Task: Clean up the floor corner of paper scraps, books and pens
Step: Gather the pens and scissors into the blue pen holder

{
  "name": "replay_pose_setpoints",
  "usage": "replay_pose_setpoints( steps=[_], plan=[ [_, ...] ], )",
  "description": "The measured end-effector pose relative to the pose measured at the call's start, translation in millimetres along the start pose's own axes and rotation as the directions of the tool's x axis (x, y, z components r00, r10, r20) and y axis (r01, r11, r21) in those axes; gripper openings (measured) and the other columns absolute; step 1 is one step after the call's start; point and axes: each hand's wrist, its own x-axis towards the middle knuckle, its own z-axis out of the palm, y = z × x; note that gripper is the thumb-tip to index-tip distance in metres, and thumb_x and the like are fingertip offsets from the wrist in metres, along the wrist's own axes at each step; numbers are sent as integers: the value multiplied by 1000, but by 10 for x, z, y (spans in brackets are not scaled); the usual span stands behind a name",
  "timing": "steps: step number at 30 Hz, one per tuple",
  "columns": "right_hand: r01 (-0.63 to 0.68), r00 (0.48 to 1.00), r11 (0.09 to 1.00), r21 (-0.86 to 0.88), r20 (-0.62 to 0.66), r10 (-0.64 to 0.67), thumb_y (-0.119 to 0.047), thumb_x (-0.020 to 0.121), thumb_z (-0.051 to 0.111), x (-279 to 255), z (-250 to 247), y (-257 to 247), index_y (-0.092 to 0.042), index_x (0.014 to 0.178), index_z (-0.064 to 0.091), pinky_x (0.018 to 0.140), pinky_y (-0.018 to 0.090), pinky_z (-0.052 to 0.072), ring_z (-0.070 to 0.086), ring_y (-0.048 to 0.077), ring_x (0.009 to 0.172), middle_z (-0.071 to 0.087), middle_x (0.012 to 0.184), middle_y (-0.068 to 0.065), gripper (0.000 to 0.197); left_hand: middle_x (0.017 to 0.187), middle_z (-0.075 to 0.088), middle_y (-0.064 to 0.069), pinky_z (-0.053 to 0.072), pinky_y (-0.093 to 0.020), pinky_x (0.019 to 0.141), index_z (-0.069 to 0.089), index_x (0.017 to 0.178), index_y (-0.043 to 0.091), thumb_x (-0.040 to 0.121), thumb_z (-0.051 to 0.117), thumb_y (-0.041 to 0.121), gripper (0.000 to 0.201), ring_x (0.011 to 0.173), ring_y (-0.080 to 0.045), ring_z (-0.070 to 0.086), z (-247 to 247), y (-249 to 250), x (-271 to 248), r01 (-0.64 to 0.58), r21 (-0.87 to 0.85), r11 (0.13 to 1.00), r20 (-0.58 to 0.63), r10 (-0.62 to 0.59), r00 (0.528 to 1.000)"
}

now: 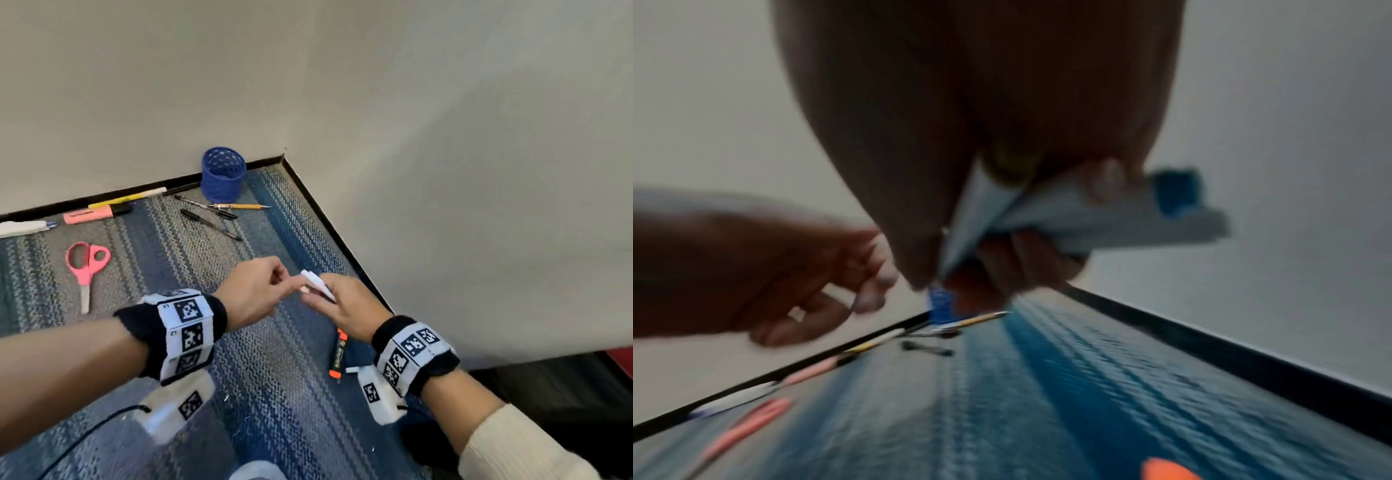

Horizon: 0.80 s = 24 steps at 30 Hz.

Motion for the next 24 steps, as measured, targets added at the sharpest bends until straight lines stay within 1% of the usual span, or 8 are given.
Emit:
replay_pose_setpoints(
  steps=[2, 5, 7, 9, 12, 16, 20, 24],
  plan=[
    [-183, 981, 979, -94, 44, 188, -39, 97, 50, -122, -45, 296, -16, 84, 49, 65, 34, 36, 51, 25, 73, 56, 76, 6, 27, 77, 67, 0, 52, -35, 70, 55, 86, 16, 93, 54, 51, 36, 69, -20, 67, 287, -51, 136, 20, 89, 996, 0, -20, 1000],
    [-397, 915, 906, -146, 17, 404, -30, 101, 42, -319, -52, 611, -12, 97, 43, 68, 36, 37, 49, 26, 76, 51, 84, 13, 18, 101, 64, -4, 47, -36, 84, 52, 97, 20, 96, 52, 44, 24, 98, -27, 62, 749, -186, 228, -115, 383, 916, 185, 46, 982],
    [-492, 865, 848, -195, -2, 502, -25, 98, 47, -467, -30, 737, -7, 108, 45, 68, 34, 37, 58, 32, 85, 58, 93, 19, 21, 112, 57, -7, 49, -42, 89, 49, 114, 21, 96, 51, 43, 29, 105, -31, 60, 1083, -257, 186, -221, 477, 851, 331, 59, 942],
    [-533, 828, 793, -295, 14, 561, -27, 92, 58, -598, 18, 802, -9, 115, 46, 75, 34, 43, 61, 35, 99, 63, 107, 17, 32, 118, 51, -9, 50, -44, 86, 39, 131, 25, 94, 51, 50, 46, 106, -35, 60, 1378, -269, 122, -263, 526, 809, 396, 40, 917],
    [-431, 818, 754, -496, 137, 558, -26, 85, 66, -691, 183, 796, -14, 117, 49, 85, 38, 49, 61, 35, 106, 64, 113, 16, 38, 125, 51, -7, 49, -40, 83, 23, 145, 25, 92, 48, 59, 67, 109, -31, 60, 1751, -221, 74, -242, 591, 769, 344, 30, 939],
    [-271, 840, 766, -583, 245, 484, -16, 84, 61, -571, 448, 722, -11, 117, 54, 87, 41, 50, 60, 35, 108, 58, 117, 16, 34, 122, 59, -6, 49, -41, 81, 23, 139, 18, 88, 62, 49, 71, 107, -30, 63, 1870, -231, 135, -59, 527, 848, 214, -66, 975],
    [-185, 823, 751, -634, 318, 471, -19, 89, 60, -415, 528, 729, -7, 118, 59, 88, 41, 49, 59, 35, 111, 58, 120, 16, 31, 117, 62, -9, 49, -41, 85, 37, 120, 12, 84, 67, 31, 50, 109, -32, 63, 1629, -305, 207, -24, 538, 843, 230, -119, 966],
    [-201, 851, 769, -607, 281, 444, -21, 95, 46, -88, 415, 668, -5, 116, 55, 88, 37, 46, 59, 34, 112, 61, 122, 18, 28, 116, 64, -16, 50, -40, 92, 59, 113, 8, 83, 64, 36, 41, 111, -36, 61, 1107, -503, 306, 53, 540, 840, 215, -199, 956]
  ],
)
